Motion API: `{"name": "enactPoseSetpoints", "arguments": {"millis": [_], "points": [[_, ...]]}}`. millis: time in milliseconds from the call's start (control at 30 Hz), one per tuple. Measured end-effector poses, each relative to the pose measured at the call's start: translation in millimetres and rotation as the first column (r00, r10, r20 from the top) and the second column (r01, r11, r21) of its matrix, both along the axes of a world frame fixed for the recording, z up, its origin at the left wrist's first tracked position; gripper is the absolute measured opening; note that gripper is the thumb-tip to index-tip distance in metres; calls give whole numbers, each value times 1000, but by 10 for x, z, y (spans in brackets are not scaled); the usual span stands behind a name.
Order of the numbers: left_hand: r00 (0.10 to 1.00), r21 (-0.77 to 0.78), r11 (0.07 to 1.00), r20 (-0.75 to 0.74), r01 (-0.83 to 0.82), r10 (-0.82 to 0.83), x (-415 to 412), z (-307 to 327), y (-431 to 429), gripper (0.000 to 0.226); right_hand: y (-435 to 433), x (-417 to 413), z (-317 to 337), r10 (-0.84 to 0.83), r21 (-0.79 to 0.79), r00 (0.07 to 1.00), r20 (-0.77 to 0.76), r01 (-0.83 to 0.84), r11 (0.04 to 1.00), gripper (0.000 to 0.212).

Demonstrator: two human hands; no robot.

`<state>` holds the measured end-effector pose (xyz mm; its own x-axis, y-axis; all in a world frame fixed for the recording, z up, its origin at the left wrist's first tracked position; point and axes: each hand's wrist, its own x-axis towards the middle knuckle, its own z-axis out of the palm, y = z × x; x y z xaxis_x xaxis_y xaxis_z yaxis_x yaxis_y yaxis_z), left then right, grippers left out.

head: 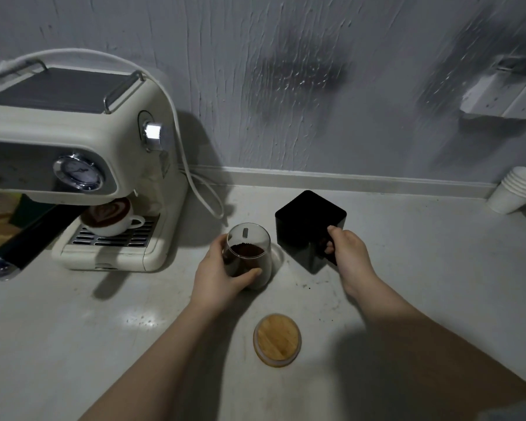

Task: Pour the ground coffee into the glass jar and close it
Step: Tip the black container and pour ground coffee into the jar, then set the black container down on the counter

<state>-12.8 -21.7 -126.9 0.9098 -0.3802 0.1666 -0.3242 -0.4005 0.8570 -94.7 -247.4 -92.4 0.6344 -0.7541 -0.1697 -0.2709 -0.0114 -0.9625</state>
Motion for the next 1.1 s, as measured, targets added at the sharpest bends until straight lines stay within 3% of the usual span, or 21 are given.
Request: {"name": "enactPoseSetpoints", "arguments": {"millis": [433, 600, 733, 900, 1000, 1100], "points": [[1000, -13, 1000, 12, -10, 10, 13, -26, -11, 85, -195, 10, -305, 19, 77, 999, -49, -16, 997, 26], [1000, 5, 1000, 15, -14, 14, 18, -11, -13, 86, -260, -86, -317, 101, -132, 973, -207, -131, 983, 46], [1000, 20, 1000, 19, -19, 18, 9, 5, -19, 87, -276, -166, -187, 154, -407, 916, -370, -309, 860, 54], [1000, 45, 999, 11, -16, 15, 10, 21, -16, 87, -215, -269, 56, 150, -603, 874, -463, -434, 669, 26], [1000, 46, 999, 4, -9, 9, -2, 19, 2, 88, -94, -367, 194, 102, -706, 877, -470, -443, 552, 23], [1000, 38, 999, 7, -4, 3, -34, 19, 25, 88, 125, -516, 278, 158, -761, 891, -426, -448, 469, 27]]}}
